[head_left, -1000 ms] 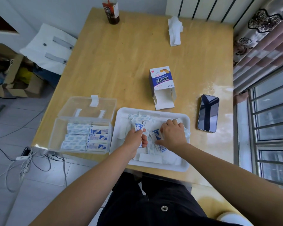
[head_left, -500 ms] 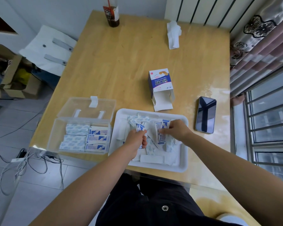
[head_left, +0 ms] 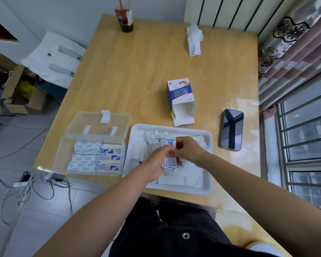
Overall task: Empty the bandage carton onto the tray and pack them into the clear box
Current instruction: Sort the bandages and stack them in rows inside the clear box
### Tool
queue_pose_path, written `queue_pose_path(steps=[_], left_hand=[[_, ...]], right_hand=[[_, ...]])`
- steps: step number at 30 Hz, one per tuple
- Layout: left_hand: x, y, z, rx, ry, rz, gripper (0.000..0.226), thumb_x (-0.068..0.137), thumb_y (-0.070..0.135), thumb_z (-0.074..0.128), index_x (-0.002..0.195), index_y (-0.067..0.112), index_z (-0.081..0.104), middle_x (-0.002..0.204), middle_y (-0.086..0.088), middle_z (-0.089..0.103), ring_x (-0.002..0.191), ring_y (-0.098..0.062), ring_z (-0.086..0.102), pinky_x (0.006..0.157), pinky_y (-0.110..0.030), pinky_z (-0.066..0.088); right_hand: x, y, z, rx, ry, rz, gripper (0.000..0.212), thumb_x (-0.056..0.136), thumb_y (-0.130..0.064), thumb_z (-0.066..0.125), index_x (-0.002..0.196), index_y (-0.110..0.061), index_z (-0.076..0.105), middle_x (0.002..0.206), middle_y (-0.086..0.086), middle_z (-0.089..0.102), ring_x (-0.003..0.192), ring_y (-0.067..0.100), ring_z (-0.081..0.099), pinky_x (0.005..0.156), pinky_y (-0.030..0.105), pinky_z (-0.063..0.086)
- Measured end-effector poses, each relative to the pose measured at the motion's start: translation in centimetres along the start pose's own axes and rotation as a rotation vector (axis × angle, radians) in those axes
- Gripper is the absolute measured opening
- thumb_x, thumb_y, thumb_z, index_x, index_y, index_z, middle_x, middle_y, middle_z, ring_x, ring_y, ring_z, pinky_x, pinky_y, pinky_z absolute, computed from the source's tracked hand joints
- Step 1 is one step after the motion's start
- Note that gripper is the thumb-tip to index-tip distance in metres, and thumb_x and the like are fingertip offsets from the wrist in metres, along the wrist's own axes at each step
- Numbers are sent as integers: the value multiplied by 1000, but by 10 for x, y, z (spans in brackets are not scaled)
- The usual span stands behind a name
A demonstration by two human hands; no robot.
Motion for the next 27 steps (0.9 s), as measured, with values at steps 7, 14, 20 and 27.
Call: queue_pose_path(steps=[7, 14, 20, 27], left_hand=[[-2, 2, -37, 164, 236, 26, 25, 101, 11, 30, 111, 6, 53, 69, -11, 65, 56, -21, 64, 59, -29, 52], [-3, -7, -70, 54, 360, -24, 23, 101, 14, 29, 98, 11, 52, 65, -6, 46, 53, -21, 53, 48, -25, 43], [-2, -10, -70, 44, 345, -36, 24, 101, 14, 30, 95, 12, 52, 64, -6, 44, 52, -20, 48, 48, -25, 40], [-4, -11, -72, 1, 336, -42, 23, 102, 13, 29, 96, 10, 52, 63, -6, 43, 53, -20, 45, 48, -25, 39]], right_hand=[[8, -9, 8, -231, 16, -16, 36, 75, -6, 76, 106, -15, 58, 91, 4, 63, 75, 16, 59, 72, 25, 49], [9, 43, -14, -837, -45, 179, 6, 84, -18, 61, 88, -16, 64, 93, 2, 66, 87, 18, 58, 72, 26, 46], [10, 12, -33, -865, 332, -4, 21, 86, -35, 61, 94, -15, 61, 91, 0, 63, 88, 20, 60, 69, 32, 48], [27, 15, -5, -1155, 240, 23, 42, 79, -51, 67, 91, -13, 54, 98, 4, 50, 92, 24, 57, 67, 31, 40]])
Point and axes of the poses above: each hand's wrist, its own x-axis towards the middle knuckle, its own z-axis out of the palm, y = z × x, the point moved 10 cm from there along x, towards the middle knuckle
